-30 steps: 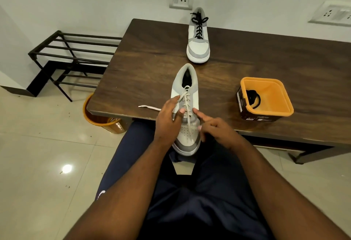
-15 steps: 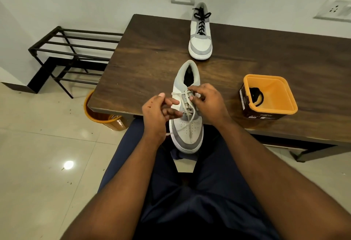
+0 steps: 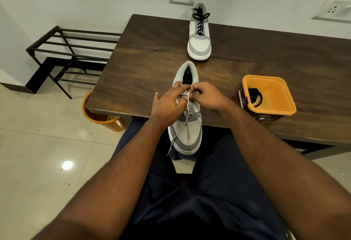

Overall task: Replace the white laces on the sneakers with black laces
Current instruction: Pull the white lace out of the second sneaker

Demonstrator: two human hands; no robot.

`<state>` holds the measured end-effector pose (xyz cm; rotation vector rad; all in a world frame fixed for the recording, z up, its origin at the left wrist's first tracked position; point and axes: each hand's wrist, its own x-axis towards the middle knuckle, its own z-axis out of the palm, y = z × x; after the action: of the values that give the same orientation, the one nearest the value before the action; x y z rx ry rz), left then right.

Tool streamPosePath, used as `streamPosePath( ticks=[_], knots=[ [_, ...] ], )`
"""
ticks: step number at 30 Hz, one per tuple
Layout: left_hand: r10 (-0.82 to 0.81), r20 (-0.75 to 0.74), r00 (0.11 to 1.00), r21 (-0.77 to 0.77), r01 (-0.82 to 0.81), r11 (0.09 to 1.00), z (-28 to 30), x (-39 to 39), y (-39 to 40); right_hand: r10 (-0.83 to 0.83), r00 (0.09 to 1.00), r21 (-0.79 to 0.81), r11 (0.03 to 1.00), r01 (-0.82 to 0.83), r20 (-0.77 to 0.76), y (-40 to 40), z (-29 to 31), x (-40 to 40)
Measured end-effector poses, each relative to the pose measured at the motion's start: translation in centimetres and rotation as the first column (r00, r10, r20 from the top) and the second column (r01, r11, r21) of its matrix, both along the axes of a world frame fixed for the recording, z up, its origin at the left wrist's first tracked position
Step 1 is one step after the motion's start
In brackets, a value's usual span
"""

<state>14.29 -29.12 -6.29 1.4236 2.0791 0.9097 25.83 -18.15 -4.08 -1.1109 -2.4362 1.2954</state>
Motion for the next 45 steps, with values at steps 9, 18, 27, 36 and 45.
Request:
streamPosePath(
  ticks=[9,18,27,36,45],
  knots=[
    [-0.032,0.074,0.997,-0.054,0.036,0.998,0.3,-0.1,-0.6,0.453,0.765,-0.126,0.885,-0.449,0.458,0.5,1.8,1.6],
    [-0.078,0.116,0.990,-0.117,0.092,0.989,2.2,0.5,-0.7,0.389,0.803,-0.252,0.919,-0.303,0.453,1.8,7.9,4.0],
    [-0.023,-0.014,1.000,-0.145,0.021,0.989,3.2,-0.4,1.1,0.191,0.843,-0.157,0.979,-0.129,0.502,2.2,7.2,3.0],
    [0.499,0.557,0.664,-0.060,-0.567,0.821,3.6,-2.9,4.0,-0.294,0.935,-0.371,0.860,0.349,0.199,3.9,7.0,5.2],
    [0.765,0.607,0.217,-0.351,-0.790,0.503,3.8,-9.5,2.8,-0.593,0.783,-0.286,0.729,0.621,0.188,5.9,6.8,6.4]
  ],
)
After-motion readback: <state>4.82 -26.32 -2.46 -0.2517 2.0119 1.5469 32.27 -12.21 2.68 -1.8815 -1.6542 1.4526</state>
